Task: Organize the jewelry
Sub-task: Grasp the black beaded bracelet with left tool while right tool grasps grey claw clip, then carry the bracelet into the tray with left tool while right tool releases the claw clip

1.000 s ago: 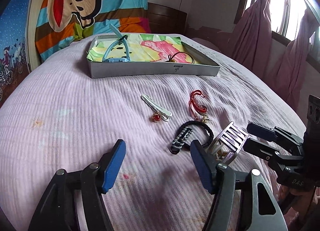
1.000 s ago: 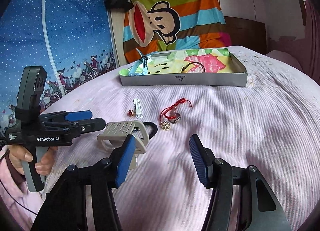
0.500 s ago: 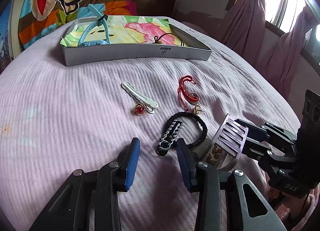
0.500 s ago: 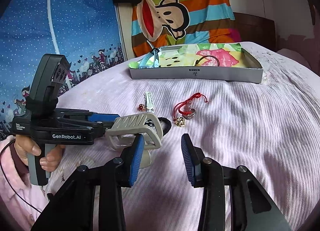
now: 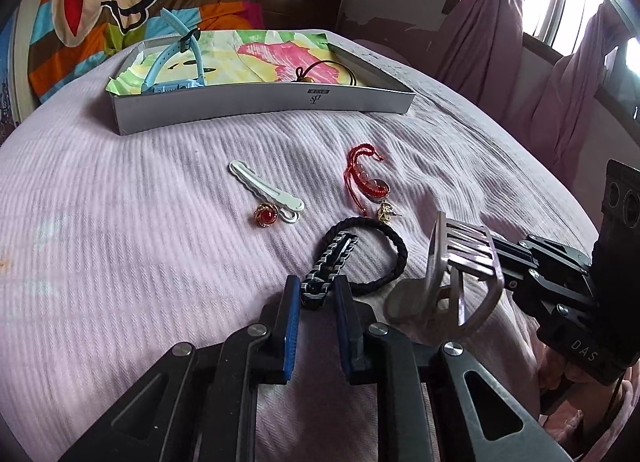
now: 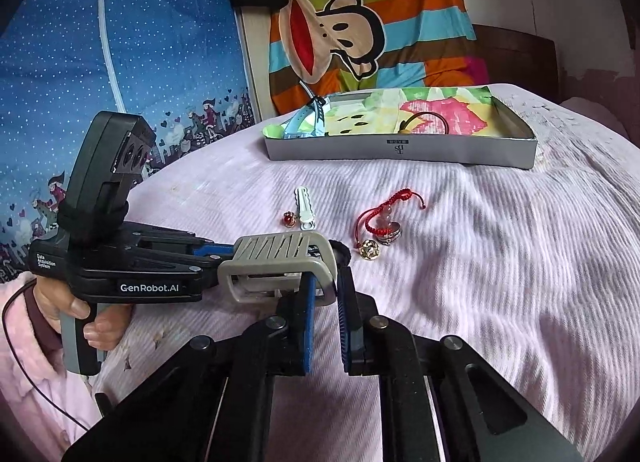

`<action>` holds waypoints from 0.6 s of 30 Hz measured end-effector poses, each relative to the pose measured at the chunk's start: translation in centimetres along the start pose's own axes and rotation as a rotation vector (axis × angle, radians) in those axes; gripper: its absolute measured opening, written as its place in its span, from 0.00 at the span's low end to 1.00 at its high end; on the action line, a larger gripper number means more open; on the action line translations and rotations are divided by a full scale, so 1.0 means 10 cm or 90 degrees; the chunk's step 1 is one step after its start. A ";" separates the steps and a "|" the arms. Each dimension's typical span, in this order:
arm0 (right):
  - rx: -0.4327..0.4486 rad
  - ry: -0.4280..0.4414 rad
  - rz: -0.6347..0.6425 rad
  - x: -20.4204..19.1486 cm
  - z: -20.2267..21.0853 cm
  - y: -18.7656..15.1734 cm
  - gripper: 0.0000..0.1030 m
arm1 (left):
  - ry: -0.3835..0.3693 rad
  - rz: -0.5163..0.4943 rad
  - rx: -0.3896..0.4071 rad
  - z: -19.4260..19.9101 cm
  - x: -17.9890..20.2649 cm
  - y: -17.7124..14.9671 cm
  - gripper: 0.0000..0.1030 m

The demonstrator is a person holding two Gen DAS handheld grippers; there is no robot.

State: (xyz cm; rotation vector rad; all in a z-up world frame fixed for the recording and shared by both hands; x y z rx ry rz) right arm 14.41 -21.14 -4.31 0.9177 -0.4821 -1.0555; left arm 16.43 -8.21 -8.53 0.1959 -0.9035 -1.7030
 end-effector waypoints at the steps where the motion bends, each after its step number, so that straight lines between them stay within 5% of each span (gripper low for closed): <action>1: 0.002 0.001 -0.002 0.00 0.00 0.00 0.08 | 0.001 0.000 0.007 0.02 0.00 0.01 0.15; 18: 0.053 -0.026 -0.042 0.19 0.02 0.14 0.07 | 0.009 0.062 0.079 0.17 -0.18 0.15 0.15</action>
Point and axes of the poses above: each gripper's, at about its wrist camera, not at the fingertips, and z roughly against the way its jaws point, x to its right, y to its top, the point moved 8 cm from there along -z, roughly the way its jaws point, and after that the axes turned 5 degrees about z, right-handed, at the moved point
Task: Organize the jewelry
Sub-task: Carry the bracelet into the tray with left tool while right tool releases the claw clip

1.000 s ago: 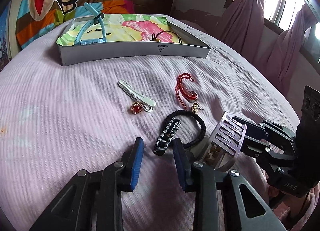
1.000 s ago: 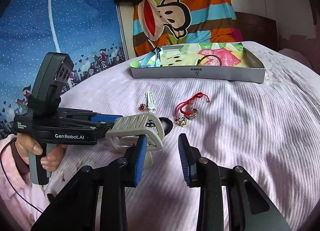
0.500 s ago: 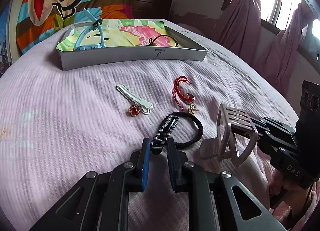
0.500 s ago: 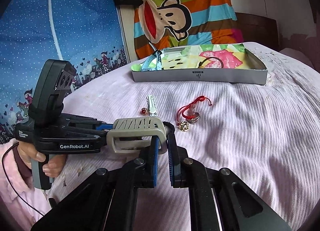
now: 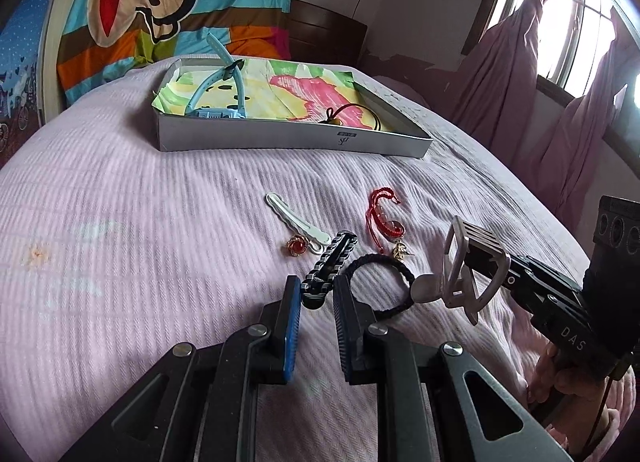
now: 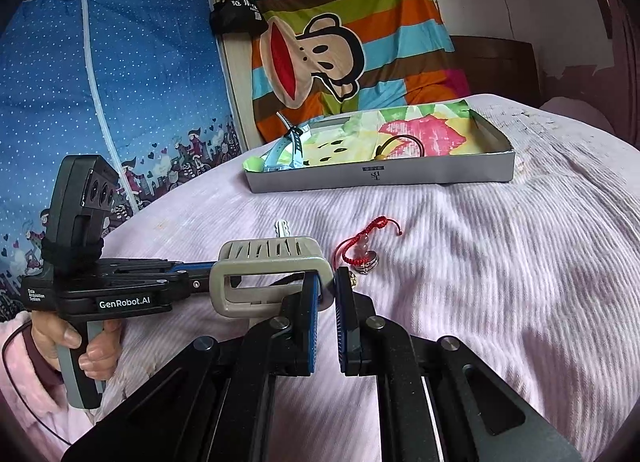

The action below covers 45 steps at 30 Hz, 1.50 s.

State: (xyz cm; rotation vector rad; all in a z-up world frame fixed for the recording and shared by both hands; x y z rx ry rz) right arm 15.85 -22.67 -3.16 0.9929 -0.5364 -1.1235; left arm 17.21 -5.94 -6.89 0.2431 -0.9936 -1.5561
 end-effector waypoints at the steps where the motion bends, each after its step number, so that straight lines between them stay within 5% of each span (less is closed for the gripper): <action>1: 0.001 -0.001 -0.001 0.00 0.00 0.00 0.07 | 0.001 0.002 0.007 0.01 0.00 0.01 0.15; 12: 0.040 -0.024 -0.035 0.17 -0.05 0.16 0.07 | 0.022 0.021 0.097 0.12 0.03 0.29 0.15; 18: 0.068 -0.032 -0.083 0.43 -0.17 0.38 0.07 | 0.043 0.064 0.141 0.03 0.02 0.71 0.15; 25: 0.081 -0.107 -0.093 0.84 -0.47 0.83 0.07 | 0.099 0.090 0.174 -0.29 -0.07 1.22 0.15; 36: 0.071 -0.177 -0.060 1.16 -0.96 1.38 0.07 | 0.145 0.086 0.126 -0.79 -0.16 1.43 0.15; 45: 0.000 -0.171 -0.049 1.22 -1.37 1.30 0.07 | 0.151 0.088 0.092 -0.96 -0.19 1.35 0.15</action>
Point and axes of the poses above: each gripper's, at about its wrist camera, not at the fingertips, and z roughly against the way its jaws point, x to its right, y to its top, the point moved 8 cm from there along -z, roughly the way its jaws point, and after that the axes turned 5 degrees about z, right-handed, at the moved point
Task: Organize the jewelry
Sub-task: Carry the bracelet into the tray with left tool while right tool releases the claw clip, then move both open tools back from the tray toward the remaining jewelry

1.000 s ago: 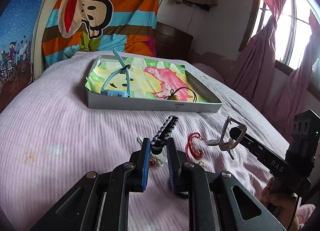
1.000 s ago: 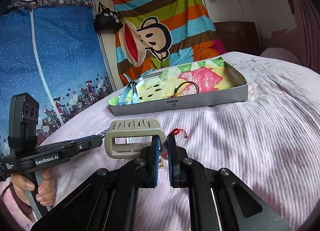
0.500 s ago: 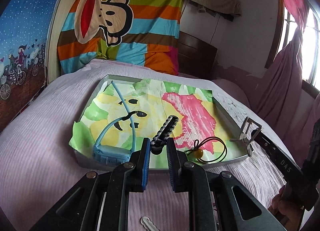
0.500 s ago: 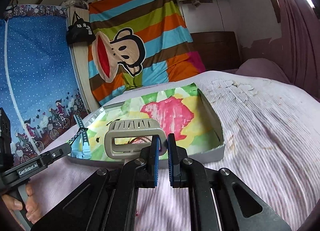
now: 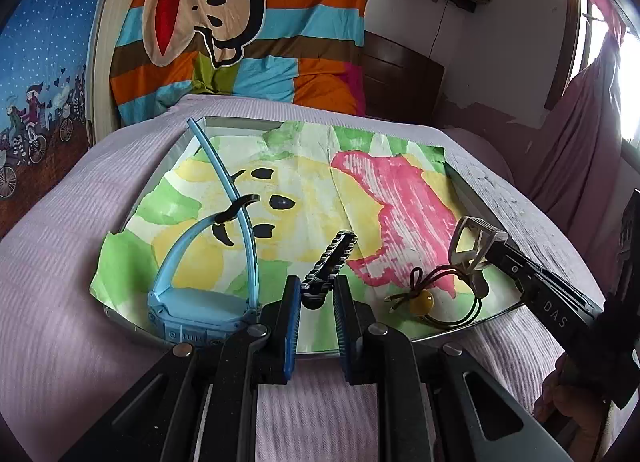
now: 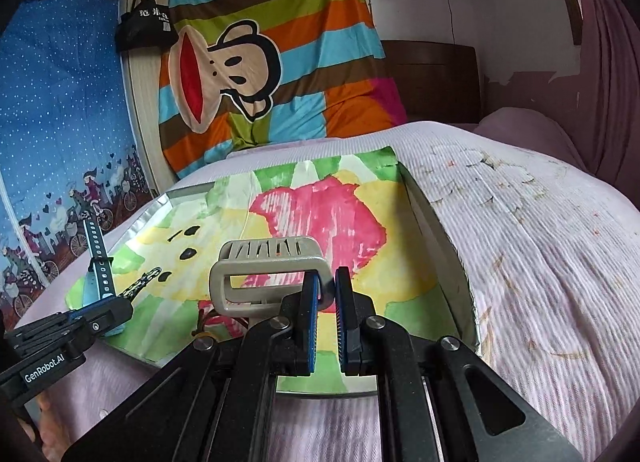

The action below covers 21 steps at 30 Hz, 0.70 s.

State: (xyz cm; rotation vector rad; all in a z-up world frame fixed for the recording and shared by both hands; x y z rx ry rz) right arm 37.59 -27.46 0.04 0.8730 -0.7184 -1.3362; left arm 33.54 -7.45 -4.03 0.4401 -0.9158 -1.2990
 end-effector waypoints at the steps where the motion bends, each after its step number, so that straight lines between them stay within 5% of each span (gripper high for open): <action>1: -0.003 0.001 0.000 0.01 -0.02 -0.03 0.07 | 0.000 0.002 -0.004 -0.02 -0.01 -0.01 0.15; 12: -0.020 0.009 0.001 0.01 -0.07 -0.13 0.11 | -0.016 0.009 -0.002 0.02 0.01 -0.02 0.16; 18: -0.010 0.012 -0.004 0.06 0.01 -0.20 0.34 | -0.036 0.009 0.019 0.17 0.03 -0.05 0.40; 21: 0.005 0.019 -0.007 0.09 0.11 -0.23 0.36 | -0.043 0.013 0.036 0.30 0.01 -0.07 0.51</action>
Point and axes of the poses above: each gripper's, at about its wrist camera, not at the fingertips, and z roughly against the way its jaws point, x to its right, y to its top, the point moved 8 cm from there along -z, roughly the way its jaws point, and after that the axes turned 5 degrees about z, right-handed, at the moved point
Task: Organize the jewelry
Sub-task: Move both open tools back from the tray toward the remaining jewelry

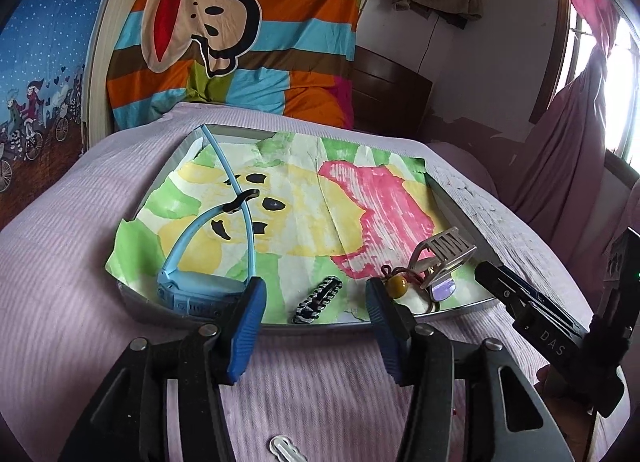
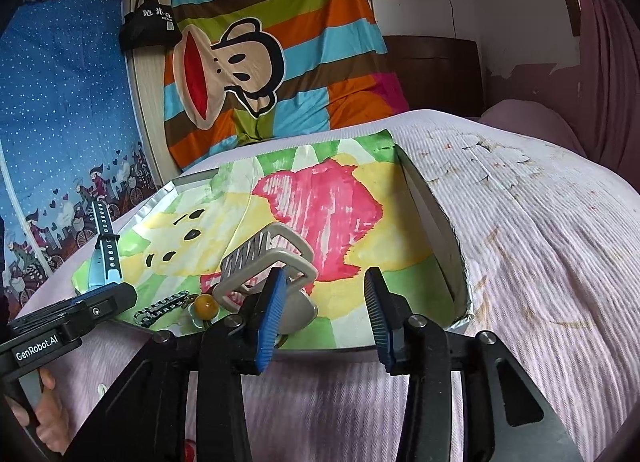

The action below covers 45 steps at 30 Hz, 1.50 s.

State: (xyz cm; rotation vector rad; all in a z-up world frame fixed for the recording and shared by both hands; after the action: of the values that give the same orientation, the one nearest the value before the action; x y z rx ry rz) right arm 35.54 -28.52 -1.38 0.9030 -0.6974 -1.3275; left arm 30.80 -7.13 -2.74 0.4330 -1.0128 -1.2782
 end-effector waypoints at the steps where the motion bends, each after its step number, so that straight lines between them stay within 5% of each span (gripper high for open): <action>1: 0.005 0.000 -0.003 0.01 0.04 -0.01 0.37 | 0.001 0.000 0.005 0.04 -0.01 0.00 0.55; 5: 0.046 0.006 -0.028 0.07 0.26 -0.06 0.53 | 0.008 -0.002 0.039 0.26 -0.06 -0.01 0.79; 11: 0.117 0.011 -0.039 0.08 0.63 -0.07 0.76 | 0.020 0.008 0.076 0.52 -0.18 -0.03 0.98; 18: 0.160 0.022 -0.015 -0.08 1.00 -0.10 0.97 | 0.036 -0.043 0.112 0.83 -0.17 -0.10 1.00; 35: 0.176 0.038 0.046 -0.44 1.68 -0.37 0.99 | 0.029 -0.098 0.128 1.36 -0.21 -0.48 1.00; 45: 0.156 0.035 0.059 -0.49 1.80 -0.55 0.99 | 0.009 -0.080 0.083 1.35 -0.32 -0.66 1.00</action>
State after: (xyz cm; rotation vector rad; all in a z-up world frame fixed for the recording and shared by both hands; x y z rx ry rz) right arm 16.77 -26.42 3.18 1.0862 -0.8607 -1.1471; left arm 16.11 -2.64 -1.92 0.6122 -1.0749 -1.3232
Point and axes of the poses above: each gripper's, at about its wrist camera, not at the fingertips, and z roughly against the way its jaws point, x to its right, y to its top, the point moved 8 cm from there along -z, roughly the way its jaws point, and after that the axes turned 5 degrees about z, right-handed, at the moved point
